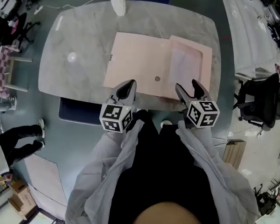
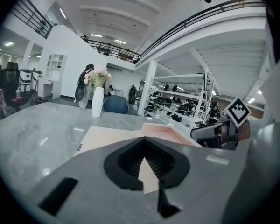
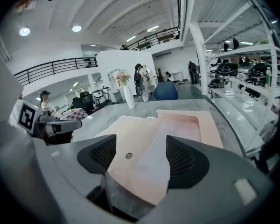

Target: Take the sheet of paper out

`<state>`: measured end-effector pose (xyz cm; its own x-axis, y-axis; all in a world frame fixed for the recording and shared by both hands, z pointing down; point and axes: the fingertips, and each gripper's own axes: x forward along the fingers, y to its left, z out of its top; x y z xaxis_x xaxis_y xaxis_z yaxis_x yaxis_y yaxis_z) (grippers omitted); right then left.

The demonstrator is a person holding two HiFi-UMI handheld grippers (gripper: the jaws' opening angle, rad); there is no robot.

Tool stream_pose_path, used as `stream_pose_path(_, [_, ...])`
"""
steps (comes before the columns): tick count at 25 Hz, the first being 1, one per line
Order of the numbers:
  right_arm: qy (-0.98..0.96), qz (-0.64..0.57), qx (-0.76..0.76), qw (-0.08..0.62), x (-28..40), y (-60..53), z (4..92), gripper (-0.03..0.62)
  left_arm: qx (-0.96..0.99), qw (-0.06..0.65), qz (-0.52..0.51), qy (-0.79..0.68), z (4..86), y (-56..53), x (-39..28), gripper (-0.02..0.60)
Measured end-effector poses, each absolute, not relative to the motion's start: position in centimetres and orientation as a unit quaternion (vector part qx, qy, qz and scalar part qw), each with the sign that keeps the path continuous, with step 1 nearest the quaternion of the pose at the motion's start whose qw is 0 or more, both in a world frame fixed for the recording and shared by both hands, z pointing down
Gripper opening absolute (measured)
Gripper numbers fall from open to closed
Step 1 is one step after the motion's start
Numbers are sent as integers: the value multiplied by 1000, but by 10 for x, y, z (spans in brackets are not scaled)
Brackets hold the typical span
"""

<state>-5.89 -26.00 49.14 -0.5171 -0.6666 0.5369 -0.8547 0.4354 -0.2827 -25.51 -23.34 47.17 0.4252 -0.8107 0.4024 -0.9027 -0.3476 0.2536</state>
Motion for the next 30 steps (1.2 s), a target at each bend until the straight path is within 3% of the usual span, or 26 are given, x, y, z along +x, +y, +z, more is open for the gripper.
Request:
stream_pose_path(22, [-704,308,506,392,-105,-306,587,322,834,298,118,-449,543,-291,-283,0])
stream_pose_path(30, [-687,332,481,432,-101,-312,616,313,832,312,116,-443,557,-296,-283,0])
